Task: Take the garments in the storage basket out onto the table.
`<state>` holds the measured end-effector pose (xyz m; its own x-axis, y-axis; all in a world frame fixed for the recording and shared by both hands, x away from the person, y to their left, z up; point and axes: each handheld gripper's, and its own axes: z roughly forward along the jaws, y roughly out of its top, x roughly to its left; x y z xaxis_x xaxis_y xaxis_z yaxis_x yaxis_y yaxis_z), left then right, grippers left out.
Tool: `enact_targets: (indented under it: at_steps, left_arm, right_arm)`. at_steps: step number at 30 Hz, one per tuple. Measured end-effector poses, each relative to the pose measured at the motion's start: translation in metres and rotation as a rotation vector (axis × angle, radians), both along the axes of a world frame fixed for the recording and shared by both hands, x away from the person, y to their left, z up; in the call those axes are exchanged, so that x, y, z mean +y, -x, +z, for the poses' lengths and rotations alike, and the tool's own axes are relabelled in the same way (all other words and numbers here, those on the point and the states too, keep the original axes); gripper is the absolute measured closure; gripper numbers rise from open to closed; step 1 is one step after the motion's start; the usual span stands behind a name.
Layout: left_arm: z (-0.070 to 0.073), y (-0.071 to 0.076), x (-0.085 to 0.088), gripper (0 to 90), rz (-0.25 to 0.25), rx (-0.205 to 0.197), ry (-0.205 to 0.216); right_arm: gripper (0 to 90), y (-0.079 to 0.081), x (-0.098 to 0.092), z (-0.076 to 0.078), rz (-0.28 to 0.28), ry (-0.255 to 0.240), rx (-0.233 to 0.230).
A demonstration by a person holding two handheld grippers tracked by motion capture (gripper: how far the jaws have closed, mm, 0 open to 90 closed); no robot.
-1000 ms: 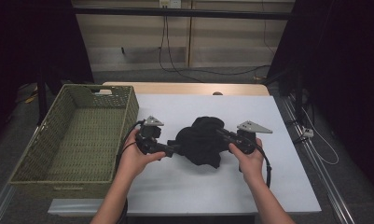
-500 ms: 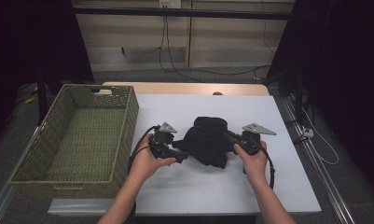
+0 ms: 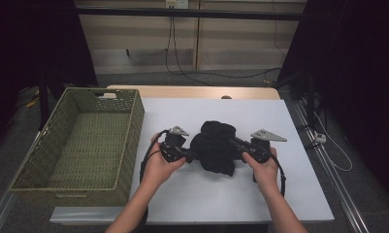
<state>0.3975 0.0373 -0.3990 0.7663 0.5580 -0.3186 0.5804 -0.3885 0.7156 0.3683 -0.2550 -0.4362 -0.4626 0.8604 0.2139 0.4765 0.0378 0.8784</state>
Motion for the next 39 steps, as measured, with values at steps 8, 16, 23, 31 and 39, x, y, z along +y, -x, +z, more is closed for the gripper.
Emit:
enact_targets:
  at_steps: [8, 16, 23, 31, 39]
  left_arm:
    - [0.045, -0.010, 0.021, 83.3, 0.008, -0.016, 0.028]
    - [0.049, -0.028, 0.017, 82.8, 0.031, -0.042, -0.031]
    - [0.045, -0.032, 0.003, 82.3, -0.013, -0.056, -0.058]
    - [0.037, -0.033, 0.003, 44.9, -0.007, -0.099, -0.039]
    - [0.011, -0.026, 0.021, 14.0, 0.068, -0.097, -0.063]
  right_arm:
    - [77.1, 0.007, 0.008, 0.023, 0.115, -0.055, -0.009]
    - [48.1, 0.009, 0.017, 0.032, 0.111, 0.020, -0.084]
    - [26.4, 0.009, 0.042, 0.048, 0.207, 0.075, -0.190]
    - [76.4, -0.016, 0.061, 0.040, 0.205, 0.027, -0.116]
    - [76.7, -0.033, 0.015, 0.035, -0.036, -0.107, -0.044]
